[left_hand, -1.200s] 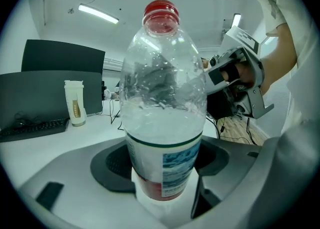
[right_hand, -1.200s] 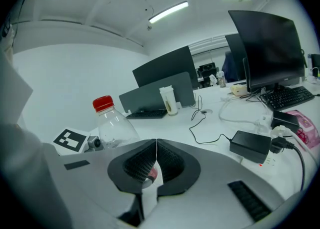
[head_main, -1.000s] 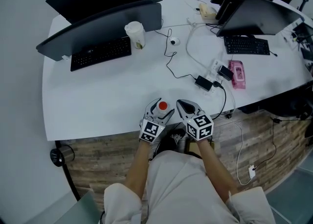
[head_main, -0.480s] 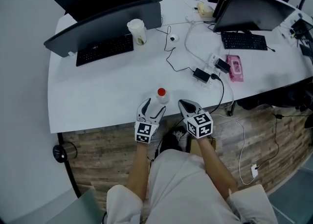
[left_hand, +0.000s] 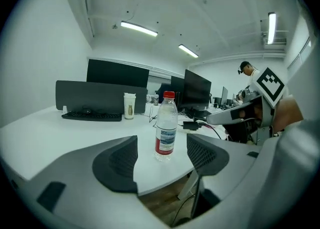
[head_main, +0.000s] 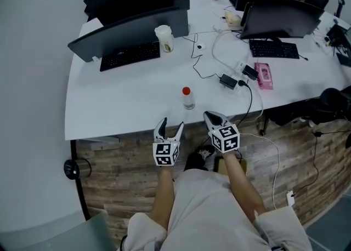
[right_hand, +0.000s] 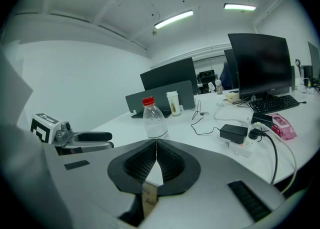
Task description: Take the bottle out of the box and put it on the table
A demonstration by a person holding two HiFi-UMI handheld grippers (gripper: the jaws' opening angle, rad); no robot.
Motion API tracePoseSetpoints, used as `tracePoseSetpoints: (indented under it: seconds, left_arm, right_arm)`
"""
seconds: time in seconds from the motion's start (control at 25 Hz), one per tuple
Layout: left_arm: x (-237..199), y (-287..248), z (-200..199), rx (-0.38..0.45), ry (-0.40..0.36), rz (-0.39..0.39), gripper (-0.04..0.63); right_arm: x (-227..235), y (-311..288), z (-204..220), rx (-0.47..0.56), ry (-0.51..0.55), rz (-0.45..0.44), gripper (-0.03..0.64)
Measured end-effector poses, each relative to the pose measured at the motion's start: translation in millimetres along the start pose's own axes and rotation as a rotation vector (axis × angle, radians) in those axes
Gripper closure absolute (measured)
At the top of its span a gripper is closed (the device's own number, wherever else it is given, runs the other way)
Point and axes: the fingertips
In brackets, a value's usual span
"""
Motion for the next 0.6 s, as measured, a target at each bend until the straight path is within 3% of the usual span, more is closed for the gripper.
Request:
tracePoseSetpoints:
  seconds: [0.24, 0.6]
  left_arm:
    - [16.1, 38.8, 10.1, 0.004, -0.012, -0.011, 0.281]
    - [38.1, 96.1, 22.1, 0.065, -0.018, 0.003, 0.386]
  right_arm:
    - [-22.5, 36.3, 9.0, 0.029, -0.026, 0.038, 0.577]
    - [-55.1, 90.3, 43.6, 0.046, -0.069, 0.084, 0.577]
Point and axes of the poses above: the fingertips, and each gripper's own axes: y backward along the fingers, x to its right, z out of its underside, and after that the axes turned 15 degrees about y, right-handed
